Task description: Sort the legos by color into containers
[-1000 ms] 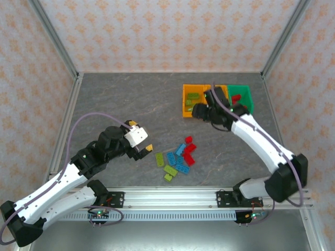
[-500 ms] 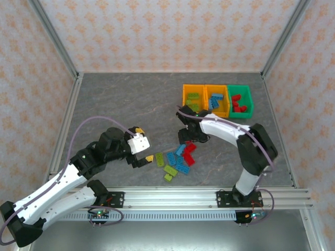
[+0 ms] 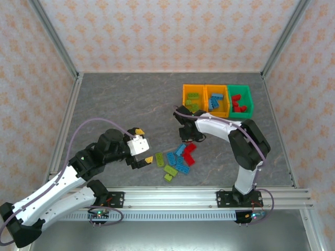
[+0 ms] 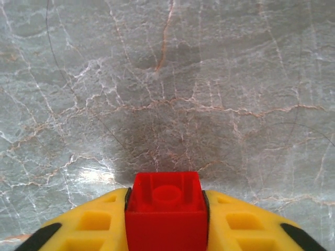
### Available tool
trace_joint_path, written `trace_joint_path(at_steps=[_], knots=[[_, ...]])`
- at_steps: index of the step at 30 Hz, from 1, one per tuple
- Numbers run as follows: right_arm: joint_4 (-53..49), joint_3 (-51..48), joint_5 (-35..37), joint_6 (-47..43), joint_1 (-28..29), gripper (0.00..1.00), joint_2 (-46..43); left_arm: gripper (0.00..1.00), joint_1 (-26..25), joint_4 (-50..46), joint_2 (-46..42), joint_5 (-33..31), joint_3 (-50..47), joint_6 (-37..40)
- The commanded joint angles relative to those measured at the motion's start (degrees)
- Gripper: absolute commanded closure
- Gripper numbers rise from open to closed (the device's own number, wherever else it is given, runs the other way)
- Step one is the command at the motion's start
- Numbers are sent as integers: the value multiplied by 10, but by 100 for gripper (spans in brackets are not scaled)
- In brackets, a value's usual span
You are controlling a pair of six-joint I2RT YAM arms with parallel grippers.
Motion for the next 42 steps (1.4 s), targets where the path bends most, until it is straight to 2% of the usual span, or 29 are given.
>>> trace_joint_path(at_steps=[1,6,9,11,13,16,20,24,28,31,36,42], knots=[[7,-14,43,28,-2,73,-64,0,-4,-6,-10,-10,-8,9],[34,-42,88,69,-41,74,-191,0,-5,-3,-10,-18,-9,7],[50,-49,122,82,-110,74,-249,0,-5,-1,-11,-20,-10,6],[57,-37,117,77,-187,73,-259,0,-5,-1,-12,-22,-9,6],[70,-17,98,64,-258,73,-238,0,-5,-1,-13,-24,-10,6],[61,53,66,50,-344,74,-154,0,-6,1,-16,-31,-11,5],[18,188,53,36,-397,75,-12,0,-6,3,-19,-41,-13,4],[-10,290,62,37,-419,71,82,0,-6,7,-19,-46,-13,5],[-72,383,82,41,-428,48,146,0,-6,9,-18,-48,-15,4],[-101,411,76,33,-427,43,147,0,-6,10,-18,-47,-15,4],[-77,317,41,38,-426,42,58,0,-6,11,-18,-45,-15,4],[-38,107,-50,57,-382,37,-143,0,-5,14,-14,-42,-15,0]])
